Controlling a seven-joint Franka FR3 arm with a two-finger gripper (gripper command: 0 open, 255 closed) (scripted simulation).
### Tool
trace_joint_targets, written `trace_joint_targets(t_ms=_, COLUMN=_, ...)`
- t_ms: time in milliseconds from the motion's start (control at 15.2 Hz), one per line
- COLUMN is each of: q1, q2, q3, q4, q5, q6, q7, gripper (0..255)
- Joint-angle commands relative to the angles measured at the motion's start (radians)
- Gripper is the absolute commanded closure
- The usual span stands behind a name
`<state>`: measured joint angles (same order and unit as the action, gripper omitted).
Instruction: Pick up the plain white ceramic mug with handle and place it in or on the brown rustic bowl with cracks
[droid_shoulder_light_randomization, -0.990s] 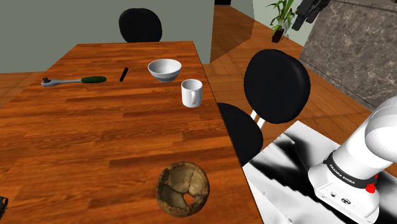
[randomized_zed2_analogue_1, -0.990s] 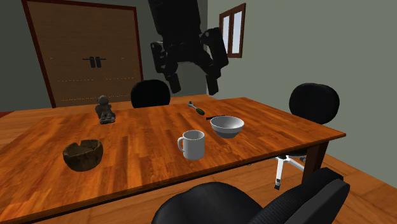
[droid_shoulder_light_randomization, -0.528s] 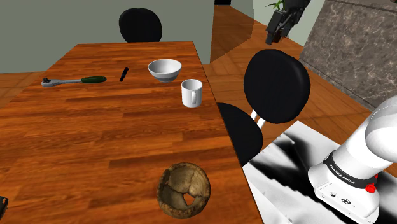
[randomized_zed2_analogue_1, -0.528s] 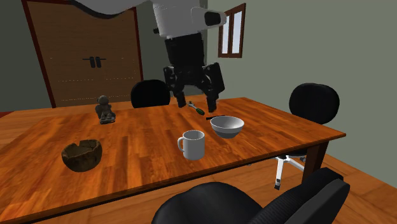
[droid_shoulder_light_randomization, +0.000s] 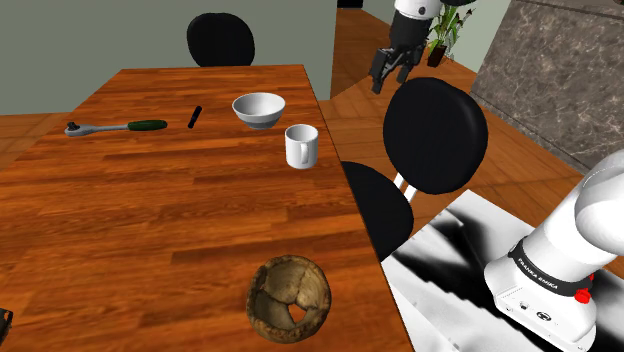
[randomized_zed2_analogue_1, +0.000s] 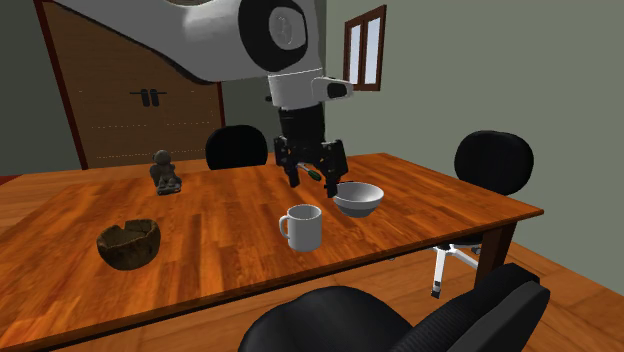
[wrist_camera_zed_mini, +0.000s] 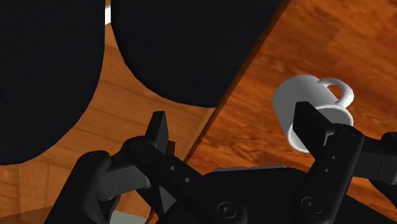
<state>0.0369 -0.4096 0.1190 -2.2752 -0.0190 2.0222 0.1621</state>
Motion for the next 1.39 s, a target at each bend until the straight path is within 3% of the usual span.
trace_joint_targets(t_ms=0, q1=0.003, q2=0.075, q3=0.019, q4=0.032, q5=0.002, q6=0.036, q7=0.033, gripper=0)
trace_joint_targets(t_ms=528, q1=0.017, q2=0.365, q3=0.07, q4=0.174, q5=-0.017, q6=0.154, q7=0.147, gripper=0)
trace_joint_targets(t_ms=990, q1=0.049, q2=0.632, q3=0.088, q4=0.366, q5=-0.056, q6=0.205, q7=0.242, gripper=0)
trace_joint_targets(t_ms=1320, q1=0.056, q2=0.689, q3=0.085, q4=0.373, q5=-0.068, q6=0.251, q7=0.256, gripper=0)
